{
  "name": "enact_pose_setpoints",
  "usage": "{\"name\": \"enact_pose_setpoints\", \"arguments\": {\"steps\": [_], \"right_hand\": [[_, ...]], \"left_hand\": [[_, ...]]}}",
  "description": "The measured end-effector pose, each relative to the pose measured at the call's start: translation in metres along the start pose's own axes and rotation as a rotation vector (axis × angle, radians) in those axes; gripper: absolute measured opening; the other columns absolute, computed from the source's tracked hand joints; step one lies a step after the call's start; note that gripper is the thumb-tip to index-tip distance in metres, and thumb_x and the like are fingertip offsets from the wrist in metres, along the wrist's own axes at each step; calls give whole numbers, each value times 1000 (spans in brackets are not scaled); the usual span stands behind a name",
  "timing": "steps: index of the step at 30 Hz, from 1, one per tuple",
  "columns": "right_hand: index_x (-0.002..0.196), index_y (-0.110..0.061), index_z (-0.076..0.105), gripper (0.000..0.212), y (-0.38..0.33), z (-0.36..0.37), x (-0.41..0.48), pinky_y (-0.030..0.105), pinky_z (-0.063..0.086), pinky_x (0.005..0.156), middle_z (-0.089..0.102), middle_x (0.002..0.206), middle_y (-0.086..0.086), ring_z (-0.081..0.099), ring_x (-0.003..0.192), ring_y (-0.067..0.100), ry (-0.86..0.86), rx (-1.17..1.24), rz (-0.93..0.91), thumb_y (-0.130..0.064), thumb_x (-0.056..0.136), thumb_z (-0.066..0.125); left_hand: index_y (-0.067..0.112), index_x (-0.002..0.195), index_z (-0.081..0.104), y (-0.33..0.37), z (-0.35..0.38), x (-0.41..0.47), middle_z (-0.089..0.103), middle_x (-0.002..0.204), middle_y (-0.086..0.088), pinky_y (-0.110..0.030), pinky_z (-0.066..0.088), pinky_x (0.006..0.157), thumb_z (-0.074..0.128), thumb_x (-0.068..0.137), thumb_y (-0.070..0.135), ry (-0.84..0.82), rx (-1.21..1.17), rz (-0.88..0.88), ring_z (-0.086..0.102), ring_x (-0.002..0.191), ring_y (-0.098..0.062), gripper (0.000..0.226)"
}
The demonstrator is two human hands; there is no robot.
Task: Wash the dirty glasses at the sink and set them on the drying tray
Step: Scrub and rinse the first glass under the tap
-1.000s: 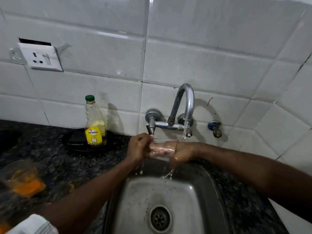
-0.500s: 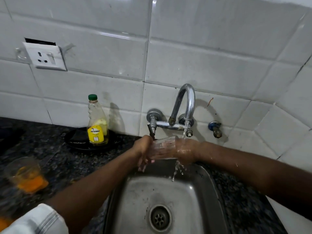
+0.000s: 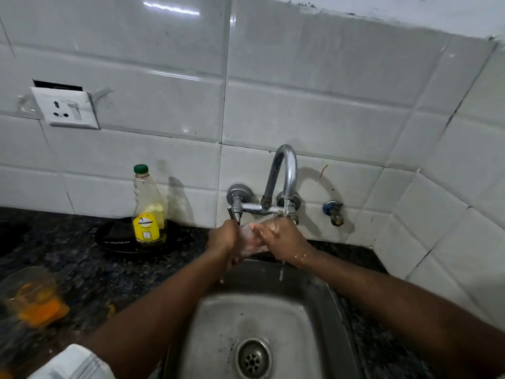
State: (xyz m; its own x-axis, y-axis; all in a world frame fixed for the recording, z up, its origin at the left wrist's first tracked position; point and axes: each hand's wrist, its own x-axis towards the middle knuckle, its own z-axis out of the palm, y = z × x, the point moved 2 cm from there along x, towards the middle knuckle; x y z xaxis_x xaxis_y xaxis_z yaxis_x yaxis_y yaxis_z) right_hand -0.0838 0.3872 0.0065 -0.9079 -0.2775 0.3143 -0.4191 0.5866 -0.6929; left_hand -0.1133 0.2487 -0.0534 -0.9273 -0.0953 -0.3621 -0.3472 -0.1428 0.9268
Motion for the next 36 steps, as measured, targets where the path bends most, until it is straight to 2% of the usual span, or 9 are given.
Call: {"name": "enact_pose_setpoints", "arguments": {"steps": [3,5,10,14,18,23,27,32,36], "right_hand": [[71,-8,70,31,1,-2,-8,11,45,59,71,69,-3,61,60,-4,-11,-190,-225,-21,96,58],[70,-10,69,35,3,0,-15,20,52,61,69,67,-5,64,62,0,4,-129,-194,-32,95,56],[80,-6,69,52,14,4,-9,50,60,69,73,73,15,71,66,33,246,320,290,-53,94,54],[78,-11,75,37,2,1,-20,31,54,56,73,69,2,66,57,13,230,-204,-174,-41,94,59],[71,-11,72,42,-4,-6,-20,24,46,51,67,62,0,58,52,10,195,-216,-258,-41,94,54],[71,-12,64,40,-14,-30,-3,27,43,55,59,65,2,48,53,13,-154,-836,-354,-38,98,50],[57,-18,56,45,-16,-45,2,18,30,51,47,52,-9,41,46,1,-118,-639,-234,-34,99,54],[66,-13,67,36,-8,-33,-25,28,54,63,67,61,2,65,55,12,199,-68,122,-30,96,61],[94,-5,70,27,14,-5,-55,29,56,52,68,71,9,65,60,19,404,815,810,-32,92,64]], "left_hand": [[-1,100,60,6,0,-9,65,82,-19,-22,46,46,43,78,21,-271,35,-189,59,57,-25,36],[1,97,60,6,2,-14,65,81,-16,-23,46,46,39,89,24,-236,-47,-207,57,60,-24,32],[13,72,66,-3,4,-23,66,67,-3,-28,54,59,60,89,36,170,166,364,63,69,-26,29],[1,100,62,3,5,-17,66,85,-16,-28,42,49,39,89,35,-323,97,-182,58,61,-25,43],[-2,110,61,-1,7,-12,67,88,-20,-29,44,55,36,97,47,-365,22,-291,60,63,-26,56],[1,112,59,-10,2,-18,65,92,-18,-36,49,68,39,101,47,-260,184,-279,61,79,-30,52],[1,111,59,-20,8,-28,64,96,-20,-38,52,71,40,99,51,-301,-18,-332,61,82,-34,55],[1,111,64,4,40,-43,73,98,-17,-35,60,61,46,95,29,-317,-342,-169,72,81,-30,37],[12,92,69,39,44,-54,68,88,-4,-32,52,71,56,89,44,104,689,431,64,79,-24,36]]}}
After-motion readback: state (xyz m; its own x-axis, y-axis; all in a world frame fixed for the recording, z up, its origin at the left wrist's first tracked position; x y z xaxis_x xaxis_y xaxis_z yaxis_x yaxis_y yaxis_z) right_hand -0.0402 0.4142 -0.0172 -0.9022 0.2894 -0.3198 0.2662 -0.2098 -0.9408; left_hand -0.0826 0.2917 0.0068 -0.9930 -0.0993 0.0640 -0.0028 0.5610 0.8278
